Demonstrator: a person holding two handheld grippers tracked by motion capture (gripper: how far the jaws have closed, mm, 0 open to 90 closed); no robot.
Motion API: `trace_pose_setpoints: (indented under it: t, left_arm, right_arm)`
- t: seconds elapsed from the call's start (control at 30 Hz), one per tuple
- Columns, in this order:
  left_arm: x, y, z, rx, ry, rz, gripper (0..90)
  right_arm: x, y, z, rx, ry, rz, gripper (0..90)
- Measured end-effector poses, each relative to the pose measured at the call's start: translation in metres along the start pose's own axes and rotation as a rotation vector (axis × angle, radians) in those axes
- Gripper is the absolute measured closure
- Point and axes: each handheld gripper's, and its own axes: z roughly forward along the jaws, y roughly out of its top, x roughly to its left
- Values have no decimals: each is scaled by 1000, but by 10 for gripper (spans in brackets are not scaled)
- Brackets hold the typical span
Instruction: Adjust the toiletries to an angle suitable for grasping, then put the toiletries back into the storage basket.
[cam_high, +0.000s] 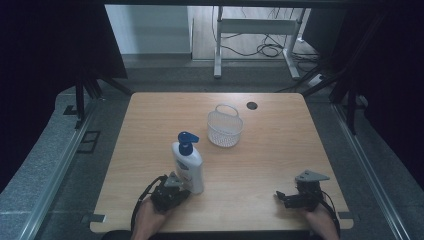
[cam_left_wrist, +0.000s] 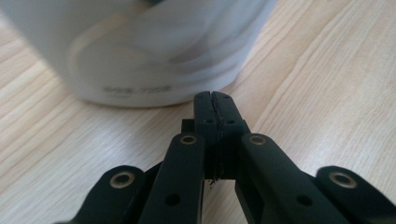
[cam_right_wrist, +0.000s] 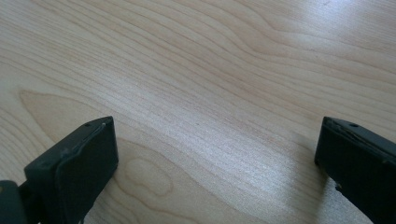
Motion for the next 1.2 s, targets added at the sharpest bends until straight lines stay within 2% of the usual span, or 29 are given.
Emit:
trace_pose_setpoints:
  t: [0.03,0.13,0.23,0.3,0.33,0.43,0.5,0.53,0.67,0.73,0.87,1.07,1.2]
  left_arm:
    - [4,-2,-5,-9,3,-19,887]
    - [8,-4,-10,-20,15,-37,871]
    - [12,-7,-13,-27,37,-53,820]
    - [14,-9,-15,-29,50,-58,744]
    - [15,-9,-15,-30,61,-57,744]
    - [18,-9,-17,-38,81,-68,658]
    - [20,-10,-17,-35,93,-75,569]
    - [21,-11,-18,-32,101,-78,569]
    - [25,-14,-18,-27,125,-86,454]
    - [28,-15,-18,-31,128,-93,429]
    - [33,-18,-18,-40,147,-92,351]
    - [36,-21,-16,-43,190,-79,220]
    - [37,-22,-15,-43,204,-85,199]
  right_arm:
    - [0,0,0,-1,1,0,0]
    - [0,0,0,-2,2,0,0]
    - [0,0,0,-2,3,0,0]
    - [0,0,0,-1,4,-1,0]
    - [0,0,0,-1,4,-1,0]
    - [-1,0,-1,-5,7,-3,6]
    - [-1,-1,-2,-7,11,-1,26]
    - [-1,-1,-2,-7,11,-1,26]
    - [-1,0,-4,-15,25,-6,49]
    - [1,1,-4,-20,23,-15,49]
    - [4,3,-7,-40,27,-19,49]
    - [12,6,-8,-42,38,-53,44]
    - [16,9,-9,-52,48,-65,37]
